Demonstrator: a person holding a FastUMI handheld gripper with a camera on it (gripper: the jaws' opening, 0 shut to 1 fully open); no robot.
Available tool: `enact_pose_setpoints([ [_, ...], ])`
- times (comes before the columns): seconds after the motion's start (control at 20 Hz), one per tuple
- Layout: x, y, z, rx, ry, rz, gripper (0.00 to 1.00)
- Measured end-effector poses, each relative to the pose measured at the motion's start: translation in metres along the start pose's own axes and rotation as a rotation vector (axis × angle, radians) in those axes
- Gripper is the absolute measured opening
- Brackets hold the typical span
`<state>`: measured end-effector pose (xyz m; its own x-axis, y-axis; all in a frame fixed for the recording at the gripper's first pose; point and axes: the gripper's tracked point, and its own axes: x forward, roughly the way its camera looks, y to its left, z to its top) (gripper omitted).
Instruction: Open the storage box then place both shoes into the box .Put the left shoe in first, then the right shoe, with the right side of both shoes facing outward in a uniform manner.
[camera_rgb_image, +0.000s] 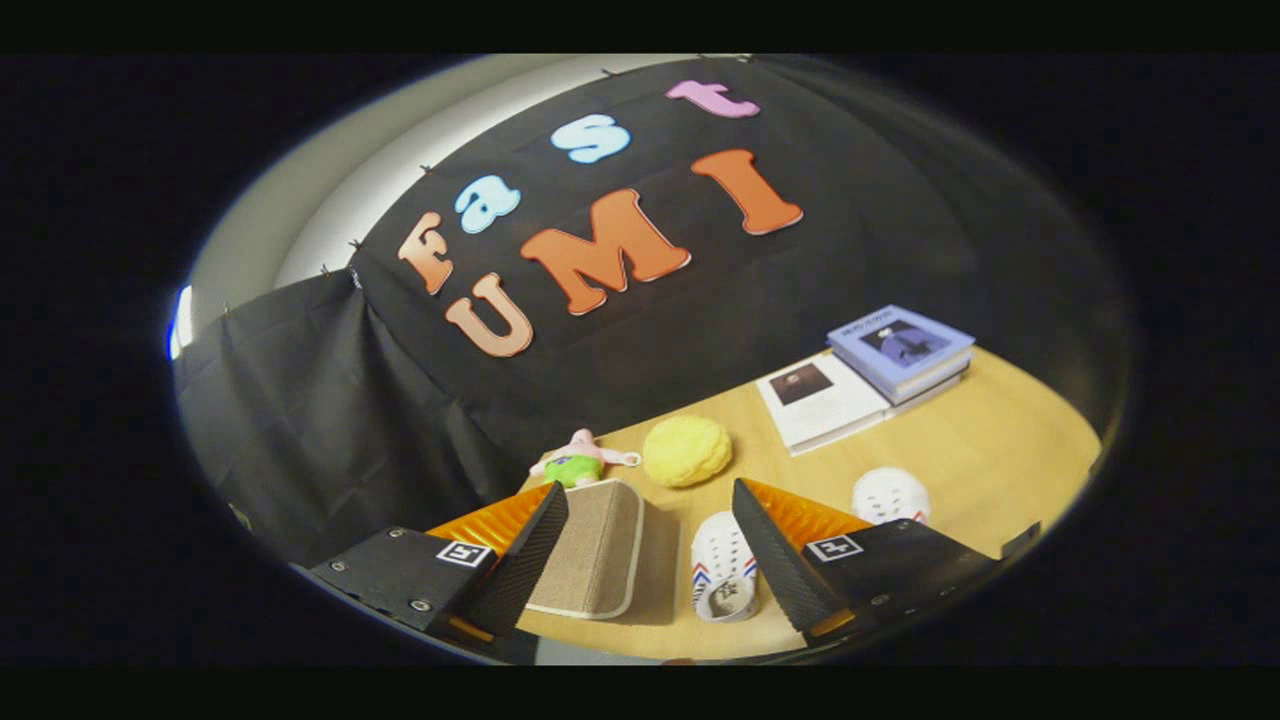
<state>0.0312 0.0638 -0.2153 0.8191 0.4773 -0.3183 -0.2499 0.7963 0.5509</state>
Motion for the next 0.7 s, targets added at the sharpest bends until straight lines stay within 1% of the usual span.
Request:
enact_pose_setpoints([
  [0.1, 0.014, -0.006, -0.022, 0.096, 0.066, 0.061, 0.98],
  [0.2, 0.03, -0.009, -0.048, 0.197, 0.158, 0.11, 0.98],
  [0.4, 0.056, 0.002, -0.083, 0.382, 0.298, 0.239, 0.98],
  [0.55, 0.074, 0.01, -0.111, 0.466, 0.418, 0.319, 0.98],
  [0.7, 0.089, 0.019, -0.137, 0.522, 0.523, 0.363, 0.98],
])
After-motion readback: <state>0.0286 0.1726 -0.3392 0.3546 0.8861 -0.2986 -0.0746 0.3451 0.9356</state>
